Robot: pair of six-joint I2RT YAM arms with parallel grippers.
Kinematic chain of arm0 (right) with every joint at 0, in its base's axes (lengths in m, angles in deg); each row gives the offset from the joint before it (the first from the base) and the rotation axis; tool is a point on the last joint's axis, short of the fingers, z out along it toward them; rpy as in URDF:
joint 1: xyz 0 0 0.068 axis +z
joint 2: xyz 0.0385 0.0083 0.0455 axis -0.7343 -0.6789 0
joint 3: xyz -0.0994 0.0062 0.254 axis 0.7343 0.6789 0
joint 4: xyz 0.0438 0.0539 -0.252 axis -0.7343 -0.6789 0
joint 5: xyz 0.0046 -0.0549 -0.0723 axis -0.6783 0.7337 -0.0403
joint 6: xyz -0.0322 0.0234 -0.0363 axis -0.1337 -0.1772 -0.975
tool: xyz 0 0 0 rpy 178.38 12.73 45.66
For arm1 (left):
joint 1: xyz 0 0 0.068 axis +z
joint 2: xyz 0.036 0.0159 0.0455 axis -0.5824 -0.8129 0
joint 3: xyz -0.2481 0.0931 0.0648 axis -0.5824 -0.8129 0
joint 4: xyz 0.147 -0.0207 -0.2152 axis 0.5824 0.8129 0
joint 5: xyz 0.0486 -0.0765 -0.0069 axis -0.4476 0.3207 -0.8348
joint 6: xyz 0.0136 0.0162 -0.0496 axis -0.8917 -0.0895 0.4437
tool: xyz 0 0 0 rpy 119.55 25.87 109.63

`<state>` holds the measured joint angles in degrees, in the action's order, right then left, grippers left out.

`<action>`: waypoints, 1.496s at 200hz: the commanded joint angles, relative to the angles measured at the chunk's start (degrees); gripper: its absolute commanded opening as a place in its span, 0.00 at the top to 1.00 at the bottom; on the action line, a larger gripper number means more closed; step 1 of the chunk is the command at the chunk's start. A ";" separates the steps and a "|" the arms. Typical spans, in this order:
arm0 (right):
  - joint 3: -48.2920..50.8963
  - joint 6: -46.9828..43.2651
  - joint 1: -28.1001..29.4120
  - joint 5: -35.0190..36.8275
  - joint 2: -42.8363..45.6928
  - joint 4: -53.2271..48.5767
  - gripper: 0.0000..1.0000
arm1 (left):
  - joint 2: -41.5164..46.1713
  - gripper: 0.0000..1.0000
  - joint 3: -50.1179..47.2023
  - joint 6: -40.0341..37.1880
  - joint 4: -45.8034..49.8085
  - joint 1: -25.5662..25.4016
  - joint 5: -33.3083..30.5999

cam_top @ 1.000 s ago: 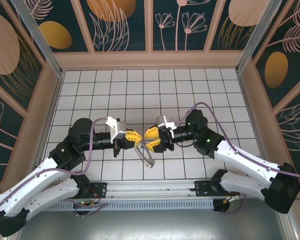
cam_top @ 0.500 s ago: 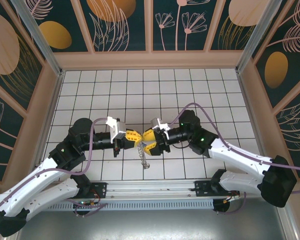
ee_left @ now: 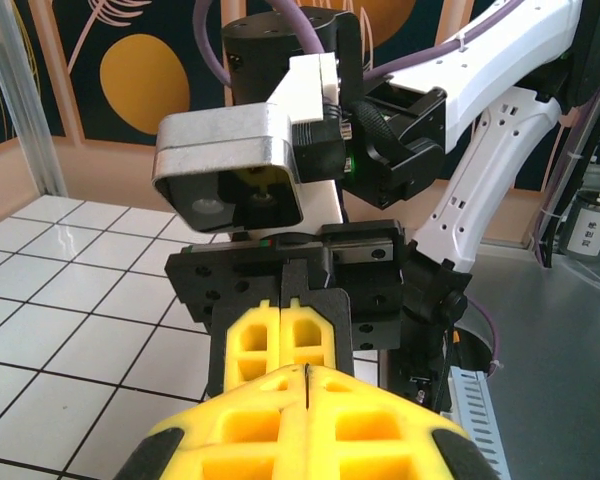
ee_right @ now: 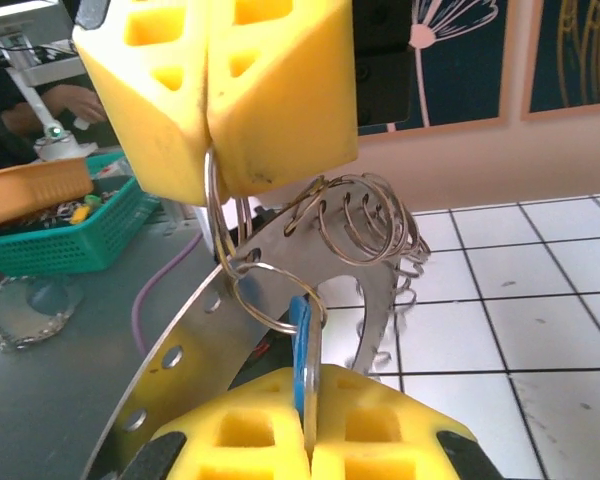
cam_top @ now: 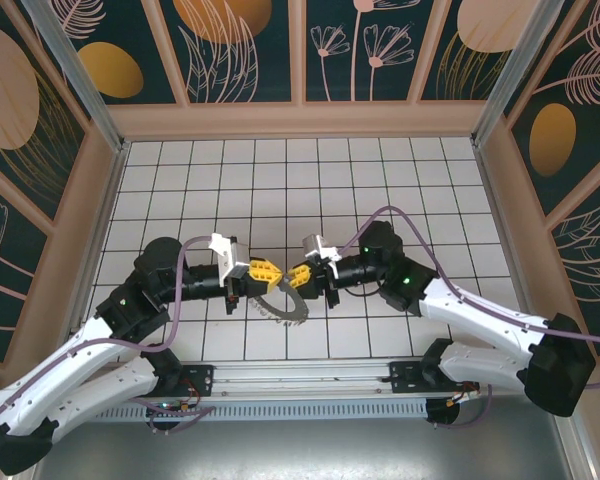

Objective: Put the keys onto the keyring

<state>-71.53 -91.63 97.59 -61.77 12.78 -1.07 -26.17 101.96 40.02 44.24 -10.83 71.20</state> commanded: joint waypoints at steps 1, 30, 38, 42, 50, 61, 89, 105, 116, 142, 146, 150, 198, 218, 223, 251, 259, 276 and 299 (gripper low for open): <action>-0.02 -1.82 -0.31 5.31 2.51 -1.68 1.00 | 1.03 1.00 0.84 0.29 -3.12 -0.01 -0.84; -0.51 -2.58 -0.77 8.86 4.34 -3.12 1.00 | 1.10 1.00 -1.20 1.10 -4.48 -0.03 -0.77; -0.76 -2.72 -0.80 9.59 4.64 -3.60 1.00 | 1.34 1.00 -2.45 1.89 -5.83 -0.04 -0.42; -0.99 -2.82 -0.84 9.95 4.76 -3.96 1.00 | 1.43 1.00 -3.20 2.27 -6.35 -0.02 -0.30; -1.48 -3.07 -0.86 10.86 4.89 -4.91 1.00 | 1.61 1.00 -4.32 2.88 -7.62 -0.01 -0.46; -2.40 -3.52 -0.94 12.36 4.81 -6.74 1.00 | 1.94 1.00 -5.69 3.33 -8.99 -0.04 -0.95; -4.83 -5.06 -0.88 18.54 3.75 -11.80 1.00 | 1.29 1.00 -7.62 3.73 -10.55 -0.03 -4.58; -6.71 -5.78 -0.93 22.84 2.10 -15.12 1.00 | 0.43 1.00 -8.14 3.86 -10.49 -0.03 -8.94; -8.18 -6.08 -1.00 24.94 0.49 -17.19 1.00 | -0.05 1.00 -8.79 3.90 -10.67 -0.04 -11.79; -11.39 -6.24 -1.11 27.55 -3.31 -21.45 1.00 | -0.88 0.92 -10.44 4.78 -12.11 -0.01 -16.46; -11.82 -6.19 -1.19 27.83 -3.85 -22.03 1.00 | -0.99 0.91 -10.91 5.07 -12.72 0.03 -16.52; -12.32 -6.19 -1.34 27.91 -4.40 -22.66 1.00 | -1.09 0.88 -11.27 5.37 -13.38 0.04 -16.52; -16.91 -6.08 -3.21 27.37 -9.98 -27.53 1.00 | -0.09 0.55 -15.36 7.69 -17.09 0.03 -23.50; -18.42 -6.54 -3.48 27.35 -11.52 -28.56 1.00 | 2.15 0.54 -16.78 8.25 -16.93 -0.01 -28.00; -18.83 -6.62 -3.58 27.41 -11.91 -28.85 1.00 | 2.66 0.54 -17.07 8.44 -16.80 -0.04 -29.06; -21.27 -7.06 -3.68 27.58 -14.24 -30.19 1.00 | 5.47 0.52 -18.37 9.67 -16.16 -0.03 -33.08; -22.15 -7.15 -3.68 27.82 -15.07 -30.66 1.00 | 6.15 0.51 -18.86 10.08 -16.13 -0.02 -33.76; -24.42 -7.87 -3.95 28.29 -17.08 -32.39 1.00 | 7.30 0.48 -19.86 10.65 -16.10 0.05 -34.88; -29.05 -9.36 -4.87 28.58 -21.10 -35.65 1.00 | 8.04 0.42 -21.00 11.35 -16.65 0.00 -35.33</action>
<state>-94.88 -98.60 93.96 -34.07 -5.19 -34.08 -19.05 82.28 49.59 29.86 -10.79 38.35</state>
